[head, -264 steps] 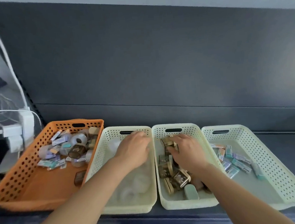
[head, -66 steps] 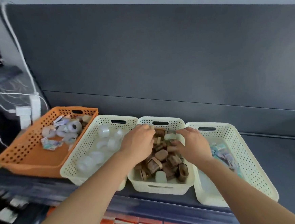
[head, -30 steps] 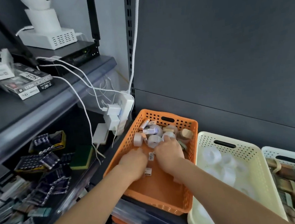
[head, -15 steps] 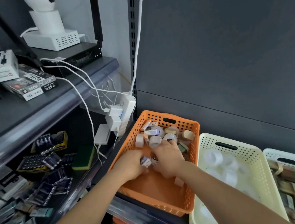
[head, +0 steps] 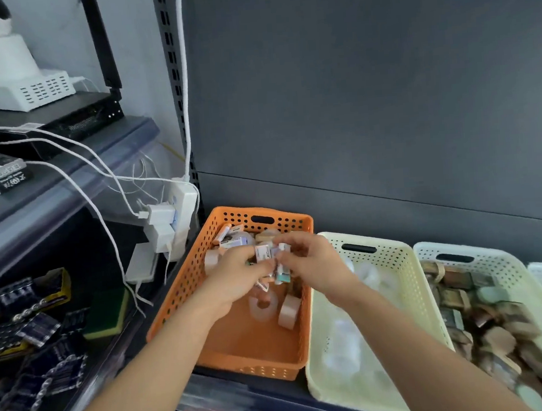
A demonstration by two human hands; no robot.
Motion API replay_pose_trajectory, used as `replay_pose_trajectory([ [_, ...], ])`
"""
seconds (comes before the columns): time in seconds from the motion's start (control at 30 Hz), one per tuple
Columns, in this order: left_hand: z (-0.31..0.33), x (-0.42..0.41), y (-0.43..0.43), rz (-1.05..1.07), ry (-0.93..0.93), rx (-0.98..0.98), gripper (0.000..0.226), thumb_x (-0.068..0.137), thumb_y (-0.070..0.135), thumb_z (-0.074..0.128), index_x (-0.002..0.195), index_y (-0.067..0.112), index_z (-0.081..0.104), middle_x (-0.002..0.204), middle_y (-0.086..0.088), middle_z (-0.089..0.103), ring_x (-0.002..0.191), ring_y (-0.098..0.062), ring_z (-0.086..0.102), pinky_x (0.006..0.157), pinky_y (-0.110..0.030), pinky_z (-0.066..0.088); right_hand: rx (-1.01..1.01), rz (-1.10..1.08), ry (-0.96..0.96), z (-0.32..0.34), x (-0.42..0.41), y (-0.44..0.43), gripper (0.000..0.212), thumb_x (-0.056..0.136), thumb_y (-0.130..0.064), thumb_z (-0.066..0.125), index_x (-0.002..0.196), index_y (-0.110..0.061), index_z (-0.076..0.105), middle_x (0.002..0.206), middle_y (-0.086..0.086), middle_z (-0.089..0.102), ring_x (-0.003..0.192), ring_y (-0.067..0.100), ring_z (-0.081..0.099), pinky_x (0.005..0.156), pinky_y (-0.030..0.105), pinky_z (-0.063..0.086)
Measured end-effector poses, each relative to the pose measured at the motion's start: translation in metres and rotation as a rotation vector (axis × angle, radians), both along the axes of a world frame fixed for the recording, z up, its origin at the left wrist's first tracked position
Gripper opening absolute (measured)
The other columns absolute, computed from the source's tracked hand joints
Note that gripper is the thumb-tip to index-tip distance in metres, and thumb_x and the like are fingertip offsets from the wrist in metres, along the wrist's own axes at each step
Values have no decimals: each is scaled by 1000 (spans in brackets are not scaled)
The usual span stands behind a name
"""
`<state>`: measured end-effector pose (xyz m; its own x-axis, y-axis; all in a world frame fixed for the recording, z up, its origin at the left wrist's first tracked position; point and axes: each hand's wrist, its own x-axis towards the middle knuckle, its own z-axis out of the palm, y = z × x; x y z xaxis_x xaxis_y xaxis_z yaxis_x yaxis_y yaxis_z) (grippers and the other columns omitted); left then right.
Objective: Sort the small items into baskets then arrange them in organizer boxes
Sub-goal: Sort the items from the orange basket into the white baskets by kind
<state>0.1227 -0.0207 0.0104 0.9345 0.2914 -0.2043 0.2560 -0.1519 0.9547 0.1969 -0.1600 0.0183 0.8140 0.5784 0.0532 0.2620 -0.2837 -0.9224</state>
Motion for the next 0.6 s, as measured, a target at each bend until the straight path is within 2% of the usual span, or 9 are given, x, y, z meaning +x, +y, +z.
replay_pose_trajectory([
  [0.07, 8, 6, -24, -37, -20, -67, 8, 90, 10, 64, 95, 16, 68, 82, -2, 71, 68, -15, 68, 56, -36, 57, 34, -66, 48, 4, 1, -25, 19, 86, -13, 65, 97, -28, 67, 64, -15, 55, 62, 9, 50, 62, 28, 49],
  [0.17, 18, 19, -70, -111, -75, -90, 8, 90, 9, 63, 96, 12, 67, 83, -3, 69, 68, -12, 66, 50, -30, 54, 90, -126, 84, 11, 4, -74, 13, 87, -14, 66, 96, -22, 69, 59, -11, 53, 55, 5, 49, 57, 19, 46],
  [0.23, 22, 29, -106, -162, -103, -62, 9, 91, 11, 63, 99, 9, 67, 85, -6, 67, 70, -13, 64, 51, -30, 54, 121, -178, 77, 17, 5, -114, 9, 86, -16, 68, 92, -21, 71, 60, -6, 53, 56, 7, 47, 57, 20, 45],
  [0.33, 25, 44, -169, -210, -141, 17, 14, 90, 13, 65, 100, 4, 67, 83, -5, 63, 70, -13, 63, 53, -34, 57, 140, -259, 51, 21, 5, -182, 8, 85, -18, 69, 90, -23, 70, 69, 4, 57, 62, 14, 47, 60, 25, 44],
  [0.47, 27, 55, -268, -219, -171, 92, 5, 88, 18, 68, 91, 14, 69, 84, -4, 67, 69, -16, 67, 54, -34, 57, 128, -408, 15, 20, 3, -280, 6, 83, -22, 70, 87, -27, 69, 70, 3, 62, 62, 18, 49, 61, 33, 44],
  [0.6, 27, 59, -365, -304, -211, 320, 17, 90, 29, 65, 93, 12, 65, 84, -4, 69, 57, -19, 68, 54, -33, 54, 80, -536, 15, 15, 2, -373, 9, 84, -17, 69, 91, -23, 69, 71, 1, 65, 63, 15, 52, 62, 29, 45],
])
